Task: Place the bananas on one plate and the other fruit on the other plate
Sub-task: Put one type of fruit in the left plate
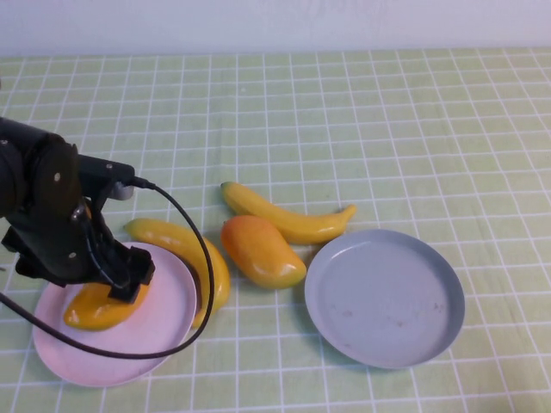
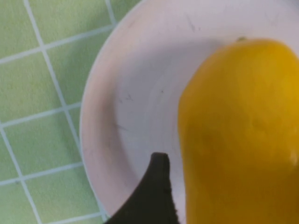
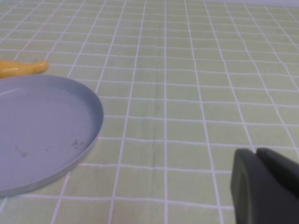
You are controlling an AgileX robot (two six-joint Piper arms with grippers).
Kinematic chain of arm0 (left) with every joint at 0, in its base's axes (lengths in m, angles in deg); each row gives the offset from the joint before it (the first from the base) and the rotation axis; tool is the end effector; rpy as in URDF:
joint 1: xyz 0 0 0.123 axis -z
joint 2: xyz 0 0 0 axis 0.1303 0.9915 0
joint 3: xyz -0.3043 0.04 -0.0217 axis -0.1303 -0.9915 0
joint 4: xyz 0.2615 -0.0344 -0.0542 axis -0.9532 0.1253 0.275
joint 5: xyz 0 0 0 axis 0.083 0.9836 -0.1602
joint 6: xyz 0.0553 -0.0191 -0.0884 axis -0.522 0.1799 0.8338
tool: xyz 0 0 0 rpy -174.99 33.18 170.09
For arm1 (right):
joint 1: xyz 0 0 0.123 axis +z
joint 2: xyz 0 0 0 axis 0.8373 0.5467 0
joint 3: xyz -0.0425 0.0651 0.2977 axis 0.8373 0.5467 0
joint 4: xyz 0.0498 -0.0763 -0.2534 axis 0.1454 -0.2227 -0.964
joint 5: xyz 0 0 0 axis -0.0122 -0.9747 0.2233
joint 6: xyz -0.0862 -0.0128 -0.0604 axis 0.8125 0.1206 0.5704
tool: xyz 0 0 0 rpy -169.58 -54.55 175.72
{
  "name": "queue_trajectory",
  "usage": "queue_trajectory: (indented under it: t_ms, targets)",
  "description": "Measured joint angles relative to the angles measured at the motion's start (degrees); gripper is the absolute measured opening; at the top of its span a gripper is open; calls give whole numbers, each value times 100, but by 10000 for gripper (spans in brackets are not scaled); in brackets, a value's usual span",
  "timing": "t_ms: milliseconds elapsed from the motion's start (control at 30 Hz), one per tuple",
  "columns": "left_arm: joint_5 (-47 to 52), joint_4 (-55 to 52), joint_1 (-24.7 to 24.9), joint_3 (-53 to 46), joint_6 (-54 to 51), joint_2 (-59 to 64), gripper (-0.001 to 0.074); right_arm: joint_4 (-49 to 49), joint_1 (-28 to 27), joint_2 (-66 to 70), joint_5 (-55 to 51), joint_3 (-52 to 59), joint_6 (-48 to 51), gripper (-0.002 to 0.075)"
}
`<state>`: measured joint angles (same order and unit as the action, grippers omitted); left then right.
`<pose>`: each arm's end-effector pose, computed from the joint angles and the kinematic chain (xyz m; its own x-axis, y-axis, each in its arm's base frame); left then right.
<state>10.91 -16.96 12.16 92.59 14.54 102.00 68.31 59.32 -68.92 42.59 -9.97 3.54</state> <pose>0.3019 -0.0964 0.2282 -0.9236 0.3156 -0.2176 0.3014 0.9486 0.0963 0.0621 0.0097 0.1698 -0.2633 -0.0365 -0.9640 -0.1138 0.9935 -0.0065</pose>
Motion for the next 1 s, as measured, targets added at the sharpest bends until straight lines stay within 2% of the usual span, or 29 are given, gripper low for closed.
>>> queue_trajectory:
  t_ms: [200, 300, 500, 667, 1000]
  targets:
    - [-25, -23, 13, 0, 106, -64, 669, 0, 0, 0, 0, 0, 0, -15]
    - [-49, 91, 173, 117, 372, -143, 669, 0, 0, 0, 0, 0, 0, -15]
    - [-426, 873, 752, 939, 964, 64, 669, 0, 0, 0, 0, 0, 0, -15]
    - [-374, 1474, 1156, 1791, 1123, 718, 669, 0, 0, 0, 0, 0, 0, -15]
    - [142, 1533, 1536, 2841, 2029, 1857, 669, 0, 0, 0, 0, 0, 0, -15]
